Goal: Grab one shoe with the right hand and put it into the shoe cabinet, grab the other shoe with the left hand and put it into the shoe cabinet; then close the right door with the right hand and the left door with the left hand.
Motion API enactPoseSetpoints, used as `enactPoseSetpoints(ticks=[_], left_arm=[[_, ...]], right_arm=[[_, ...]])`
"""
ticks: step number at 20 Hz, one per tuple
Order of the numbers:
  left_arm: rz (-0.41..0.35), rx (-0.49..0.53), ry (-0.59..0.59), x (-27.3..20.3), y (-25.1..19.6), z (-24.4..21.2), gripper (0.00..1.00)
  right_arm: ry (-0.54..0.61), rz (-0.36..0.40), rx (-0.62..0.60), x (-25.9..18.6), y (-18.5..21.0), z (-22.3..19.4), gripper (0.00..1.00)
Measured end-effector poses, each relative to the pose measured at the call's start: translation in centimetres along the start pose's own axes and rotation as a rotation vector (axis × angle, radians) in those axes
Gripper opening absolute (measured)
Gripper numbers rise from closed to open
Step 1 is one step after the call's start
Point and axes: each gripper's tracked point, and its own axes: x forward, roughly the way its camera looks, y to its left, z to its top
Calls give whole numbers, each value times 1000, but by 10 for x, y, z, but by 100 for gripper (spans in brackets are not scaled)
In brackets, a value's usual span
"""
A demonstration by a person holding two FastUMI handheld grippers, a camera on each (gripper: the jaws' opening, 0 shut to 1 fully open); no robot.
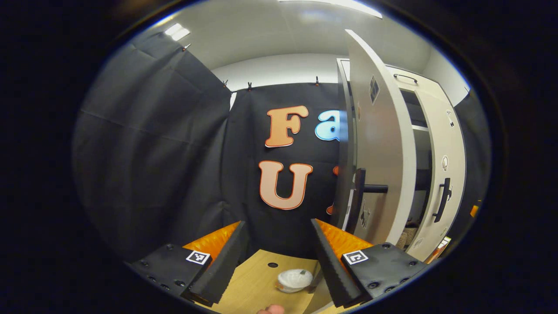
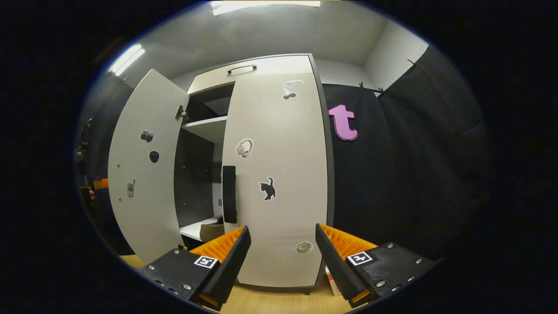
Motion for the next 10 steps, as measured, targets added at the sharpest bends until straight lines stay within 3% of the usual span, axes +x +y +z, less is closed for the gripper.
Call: enactPoseSetpoints(ticks=[2, 3, 4, 5, 7, 9, 10], left_arm=[[13, 28, 0, 3, 1, 0, 99], [20, 48, -15, 4, 0, 3, 90], [26, 58, -20, 1, -2, 5, 99], [19, 68, -24, -2, -5, 5, 99], [4, 82, -17, -5, -12, 3, 90], [-14, 78, -12, -10, -24, 2, 95], [-29, 68, -11, -14, -31, 0, 90]], right_arm=[[1, -3, -22, -2, -2, 0, 92], [-1, -6, -31, -2, -3, 1, 92], [-5, -6, -35, -4, -4, 2, 92], [-10, -5, -32, -6, -5, 4, 92], [-8, 2, -13, -6, -6, 4, 92], [-4, 12, 6, -5, -5, 4, 92], [-4, 14, 10, -5, -5, 5, 92]])
